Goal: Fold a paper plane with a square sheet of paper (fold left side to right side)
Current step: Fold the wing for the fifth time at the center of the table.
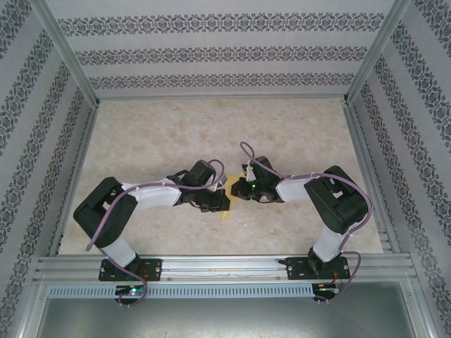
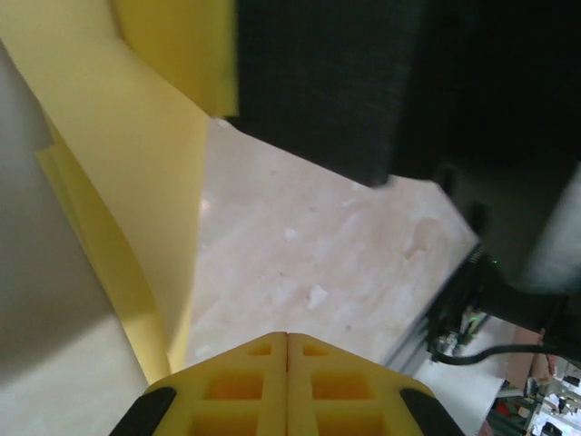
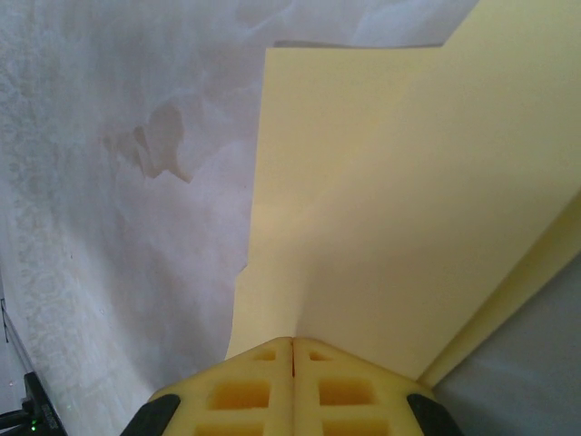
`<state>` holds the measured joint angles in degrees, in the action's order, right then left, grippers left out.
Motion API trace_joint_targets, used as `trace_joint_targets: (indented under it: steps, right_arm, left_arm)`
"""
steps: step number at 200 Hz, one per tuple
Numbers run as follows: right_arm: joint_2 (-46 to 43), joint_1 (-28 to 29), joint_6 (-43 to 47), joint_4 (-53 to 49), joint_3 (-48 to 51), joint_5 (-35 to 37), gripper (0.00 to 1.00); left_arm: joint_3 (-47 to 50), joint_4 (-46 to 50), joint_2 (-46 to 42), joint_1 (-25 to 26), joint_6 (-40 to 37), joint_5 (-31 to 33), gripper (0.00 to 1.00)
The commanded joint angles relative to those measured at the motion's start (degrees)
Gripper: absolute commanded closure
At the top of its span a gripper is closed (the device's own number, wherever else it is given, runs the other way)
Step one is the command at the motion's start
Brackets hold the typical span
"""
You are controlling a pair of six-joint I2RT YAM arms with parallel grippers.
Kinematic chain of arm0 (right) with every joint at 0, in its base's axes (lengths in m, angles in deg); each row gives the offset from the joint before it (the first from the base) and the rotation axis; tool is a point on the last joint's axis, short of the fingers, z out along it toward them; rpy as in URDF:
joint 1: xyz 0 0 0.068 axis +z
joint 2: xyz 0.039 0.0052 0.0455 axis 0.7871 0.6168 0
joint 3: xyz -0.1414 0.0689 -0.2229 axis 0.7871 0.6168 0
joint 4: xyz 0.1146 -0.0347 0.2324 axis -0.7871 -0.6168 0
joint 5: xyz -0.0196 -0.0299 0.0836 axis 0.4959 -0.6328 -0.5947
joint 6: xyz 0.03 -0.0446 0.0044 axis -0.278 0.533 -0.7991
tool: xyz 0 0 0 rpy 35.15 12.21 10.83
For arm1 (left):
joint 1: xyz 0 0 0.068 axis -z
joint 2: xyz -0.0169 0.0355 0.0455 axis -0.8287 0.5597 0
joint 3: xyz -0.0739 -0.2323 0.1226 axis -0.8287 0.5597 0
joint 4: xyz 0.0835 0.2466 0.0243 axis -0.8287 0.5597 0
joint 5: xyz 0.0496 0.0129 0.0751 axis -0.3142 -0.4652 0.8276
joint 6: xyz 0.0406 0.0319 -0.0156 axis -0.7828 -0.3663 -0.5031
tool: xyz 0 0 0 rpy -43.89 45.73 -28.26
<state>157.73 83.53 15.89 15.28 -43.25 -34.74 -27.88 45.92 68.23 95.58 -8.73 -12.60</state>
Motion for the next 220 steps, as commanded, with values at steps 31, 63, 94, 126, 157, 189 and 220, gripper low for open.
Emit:
trace_joint_targets:
  steps: [31,63,94,126,157,189,220]
  right_arm:
    - [2.99,-0.15,1.58,-5.99,1.47,5.42,1.0]
    - [1.48,-0.24,1.66,-5.93,1.15,4.67,1.0]
    - [-0.88,-0.83,3.18,-6.76,-1.87,1.45,1.0]
    - [-3.61,-1.64,4.65,-9.67,-5.82,0.52,1.0]
    - [-3.43,-3.11,6.23,-11.55,-7.83,1.03,1.0]
    - [-1.21,-4.02,6.56,-11.39,-7.84,1.16,1.0]
    - [0.82,-4.34,6.78,-11.19,-7.91,1.75,1.0]
  left_arm:
    - [-1.91,3.59,4.36,-0.83,-5.23,4.57,0.94]
    - [0.99,1.07,5.06,-0.79,-4.04,4.12,0.95]
    - [2.96,-0.19,5.65,-0.77,-3.56,3.87,0.95]
    - [4.07,-0.1,5.92,-0.77,-3.74,3.96,0.96]
    - [4.73,-0.64,5.89,-0.78,-3.49,4.05,0.96]
    - [4.77,-0.74,5.33,-0.77,-3.35,4.05,0.96]
    - [4.44,-0.67,4.89,-0.77,-3.15,3.78,0.96]
